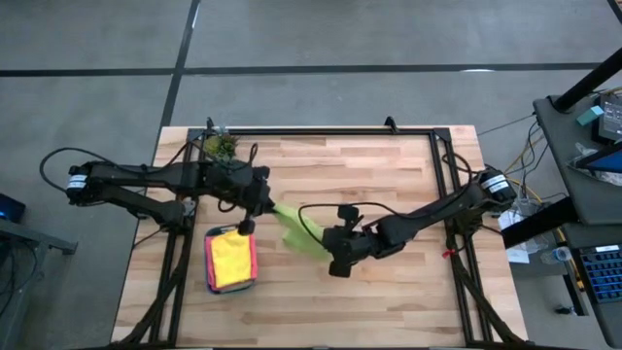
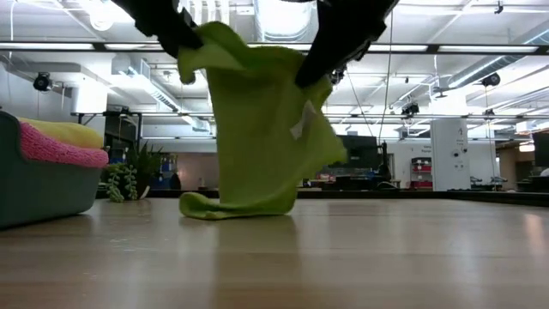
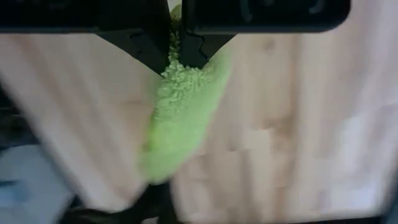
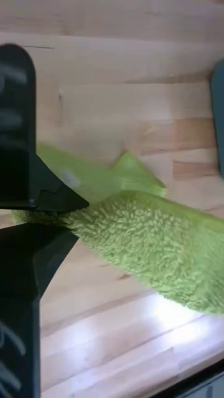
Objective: Fold microfiber towels
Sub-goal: Fold the green microfiber cloth
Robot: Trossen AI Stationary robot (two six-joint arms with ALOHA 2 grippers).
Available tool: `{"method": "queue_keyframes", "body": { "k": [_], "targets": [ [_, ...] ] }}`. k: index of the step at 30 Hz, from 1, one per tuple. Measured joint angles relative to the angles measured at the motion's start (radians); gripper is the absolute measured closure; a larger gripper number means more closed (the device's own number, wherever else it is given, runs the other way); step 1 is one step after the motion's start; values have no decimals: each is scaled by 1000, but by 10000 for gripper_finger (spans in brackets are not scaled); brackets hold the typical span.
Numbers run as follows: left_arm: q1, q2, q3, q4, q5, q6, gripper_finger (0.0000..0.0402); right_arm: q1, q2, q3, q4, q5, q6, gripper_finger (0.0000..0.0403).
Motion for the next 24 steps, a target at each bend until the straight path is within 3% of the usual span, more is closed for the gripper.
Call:
{"method": "queue_keyframes", "body": {
  "k": [3, 5, 14, 21, 24],
  "targets": [
    [-3, 0, 0, 43, 127, -8, 402, -1, 0, 36, -60, 60, 6, 390],
    [-7, 4, 0, 97, 147, -27, 402, -4, -3, 60, -57, 146, 39, 390],
    [-6, 2, 3, 146, 19, -63, 402, -5, -8, 113, -72, -48, -56, 390],
    [-7, 2, 1, 167, 16, -63, 402, -7, 6, 86, -73, 83, 1, 390],
    [-7, 2, 1, 167, 17, -63, 402, -10, 17, 82, -72, 89, 10, 390]
  ]
}}
